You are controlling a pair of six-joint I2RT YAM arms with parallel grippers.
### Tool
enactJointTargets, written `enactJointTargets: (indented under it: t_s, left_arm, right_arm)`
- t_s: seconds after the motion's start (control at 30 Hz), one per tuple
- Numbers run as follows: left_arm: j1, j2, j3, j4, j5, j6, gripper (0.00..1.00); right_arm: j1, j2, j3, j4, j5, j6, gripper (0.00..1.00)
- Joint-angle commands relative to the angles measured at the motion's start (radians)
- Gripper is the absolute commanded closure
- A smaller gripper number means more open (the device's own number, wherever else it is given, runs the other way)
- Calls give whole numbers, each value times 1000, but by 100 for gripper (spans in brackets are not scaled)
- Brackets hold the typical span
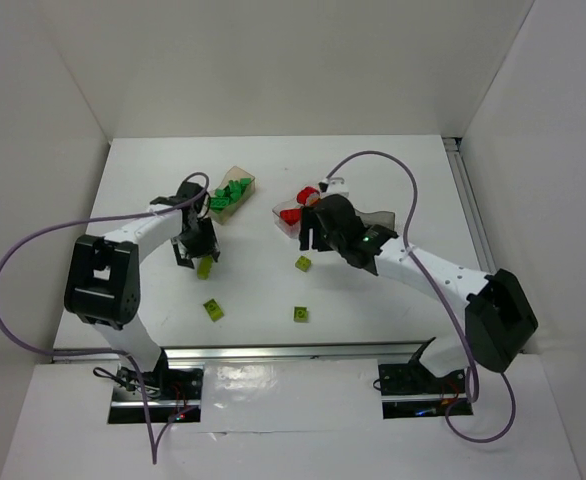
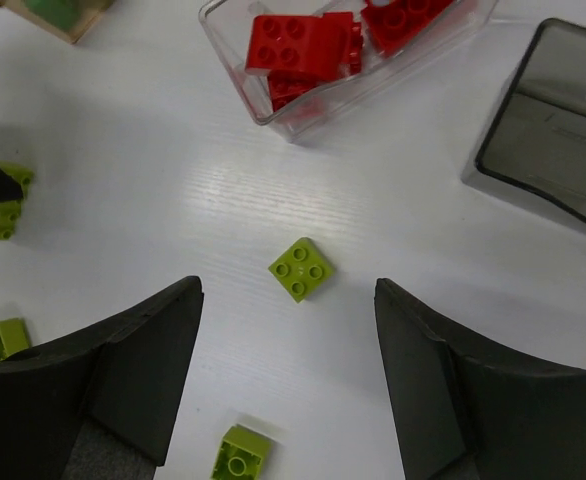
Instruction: Sort the legos into containers by color
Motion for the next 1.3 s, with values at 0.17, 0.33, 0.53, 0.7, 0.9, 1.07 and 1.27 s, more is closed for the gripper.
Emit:
enactJointTargets:
  t_s: [0.17, 0.33, 0.53, 0.7, 0.9, 1.07, 1.27]
  left_arm:
    - [-74, 36, 17, 11, -39, -54, 73]
    - [-171, -7, 129, 0, 86, -54, 95]
    - [-352, 137, 423, -9, 252, -43, 100]
    - [-456, 328, 729, -9, 336, -43, 100]
    - [-479, 512, 998, 94, 439, -63, 100]
    - [-479, 670, 1170, 167, 517, -124, 100]
    - [-479, 745, 1195, 236, 517, -175, 85]
  right_arm:
    - [-168, -145, -18, -57, 9, 54, 30]
    - [-274, -202, -8, -146, 73, 76, 33]
    - [-392, -320, -27, -184, 136, 123, 33]
    - [-429, -429, -73, -195, 208, 166, 32]
    - [-449, -538, -94, -206, 228, 166, 32]
    - [-468, -569, -103, -230, 228, 166, 32]
    - [-468, -578, -103, -249, 208, 166, 32]
